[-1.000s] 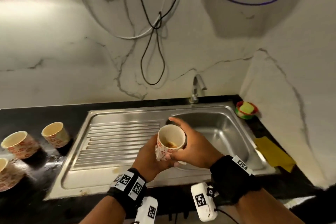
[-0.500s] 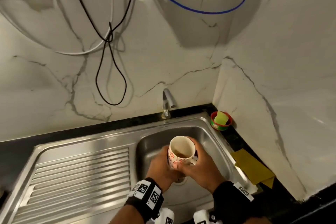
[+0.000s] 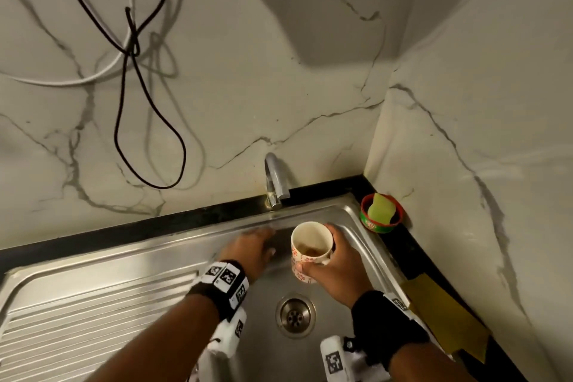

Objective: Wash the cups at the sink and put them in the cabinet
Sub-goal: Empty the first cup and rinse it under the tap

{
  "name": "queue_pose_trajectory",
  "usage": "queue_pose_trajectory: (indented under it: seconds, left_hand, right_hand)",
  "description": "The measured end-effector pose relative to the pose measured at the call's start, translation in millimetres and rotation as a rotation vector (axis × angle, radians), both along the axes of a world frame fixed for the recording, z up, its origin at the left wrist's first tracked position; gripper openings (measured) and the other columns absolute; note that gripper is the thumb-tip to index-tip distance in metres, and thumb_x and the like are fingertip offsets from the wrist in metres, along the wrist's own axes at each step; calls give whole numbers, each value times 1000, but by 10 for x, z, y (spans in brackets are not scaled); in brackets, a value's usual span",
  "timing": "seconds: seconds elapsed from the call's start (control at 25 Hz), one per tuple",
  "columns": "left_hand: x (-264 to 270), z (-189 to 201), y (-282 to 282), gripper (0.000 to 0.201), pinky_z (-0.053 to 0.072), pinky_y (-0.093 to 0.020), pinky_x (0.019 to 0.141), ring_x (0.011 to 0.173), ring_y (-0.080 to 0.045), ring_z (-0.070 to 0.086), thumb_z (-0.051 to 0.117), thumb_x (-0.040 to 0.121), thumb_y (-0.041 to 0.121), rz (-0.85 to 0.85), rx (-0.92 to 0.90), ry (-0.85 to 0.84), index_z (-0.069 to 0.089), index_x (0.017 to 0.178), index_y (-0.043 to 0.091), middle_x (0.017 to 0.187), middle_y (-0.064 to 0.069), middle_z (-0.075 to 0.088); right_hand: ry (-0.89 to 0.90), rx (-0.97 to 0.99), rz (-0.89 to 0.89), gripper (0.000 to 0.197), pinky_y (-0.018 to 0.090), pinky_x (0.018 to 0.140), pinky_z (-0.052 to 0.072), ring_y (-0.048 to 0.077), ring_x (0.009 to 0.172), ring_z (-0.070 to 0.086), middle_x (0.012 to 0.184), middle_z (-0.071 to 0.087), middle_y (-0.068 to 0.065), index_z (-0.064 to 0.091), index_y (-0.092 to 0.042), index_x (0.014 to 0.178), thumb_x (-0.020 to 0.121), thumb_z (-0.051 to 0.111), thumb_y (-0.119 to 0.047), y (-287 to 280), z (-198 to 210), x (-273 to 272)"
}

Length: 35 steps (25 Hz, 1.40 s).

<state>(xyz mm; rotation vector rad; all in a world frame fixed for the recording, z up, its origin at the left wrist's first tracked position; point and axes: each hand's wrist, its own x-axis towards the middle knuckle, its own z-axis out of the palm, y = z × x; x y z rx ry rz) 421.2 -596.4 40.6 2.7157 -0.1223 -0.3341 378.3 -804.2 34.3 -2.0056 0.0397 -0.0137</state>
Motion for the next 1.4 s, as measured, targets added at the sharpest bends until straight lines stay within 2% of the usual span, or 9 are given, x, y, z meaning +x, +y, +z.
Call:
queue_pose_trajectory:
  seconds: [0.16,0.32,0.6,0.76,0.88,1.04,1.2,1.28,1.4]
  left_hand:
    - [667,79,-11,26,55,-37,88,106,-27,67,58,94,25,164,-27,-89,63,120,28,116,-2,69]
    - [1094,50,-160,13,41,-29,75,88,-23,59,55,98,16,222,-18,-95,65,106,12,94,0,57]
    - [1468,-279,-192,22,57,-42,87,91,-29,68,65,94,29,297,-106,14,73,102,11,100,-10,74]
    - [1448,-142,-224,26,50,-34,79,89,-36,66,56,99,26,245,56,11,71,97,4,97,-15,71]
    - [1300,-45,-248,29,35,-28,68,77,-35,56,59,97,23,335,-14,-4,61,74,5,83,-16,64]
    - [1227,-16,-260,26,30,-24,69,95,-40,63,61,97,21,363,-73,-45,72,98,-2,100,-21,72]
    - [1249,-75,-226,22,24,-19,61,90,-35,63,59,99,18,374,-118,-50,71,99,0,100,-19,72]
    - [1218,-151,-190,19,28,-17,64,84,-25,60,62,98,19,373,-200,-77,71,104,3,99,-14,72]
    - [1028,-406,-72,37,43,-18,80,95,-8,59,64,97,29,415,-390,-71,59,132,18,108,6,66]
  right_hand:
    - [14,23,75,83,23,90,55,7,109,61,118,64,-13,50,-34,130,58,92,-31,49,-200,507]
    - [22,-1,150,82,29,94,54,9,111,60,119,64,-13,50,-33,130,60,92,-27,98,-334,777]
    - [54,10,232,77,25,93,52,6,110,61,118,65,-15,52,-33,128,63,91,-22,74,-384,1008]
    - [72,34,262,77,27,94,53,2,109,61,117,66,-18,52,-36,126,62,92,-25,121,-401,1064]
    - [81,44,268,79,28,96,53,1,110,61,118,66,-20,51,-39,128,61,92,-27,155,-426,1097]
    - [103,53,280,81,29,97,54,0,110,62,118,67,-19,51,-40,130,62,92,-26,181,-470,1135]
    - [118,60,280,81,31,96,56,0,109,64,117,68,-17,51,-39,131,63,92,-27,195,-506,1139]
    - [114,73,277,80,30,95,56,0,109,64,117,68,-17,50,-40,130,63,92,-27,204,-498,1119]
    - [94,103,268,79,26,94,55,-1,110,63,119,67,-19,50,-42,130,63,91,-31,207,-457,1073]
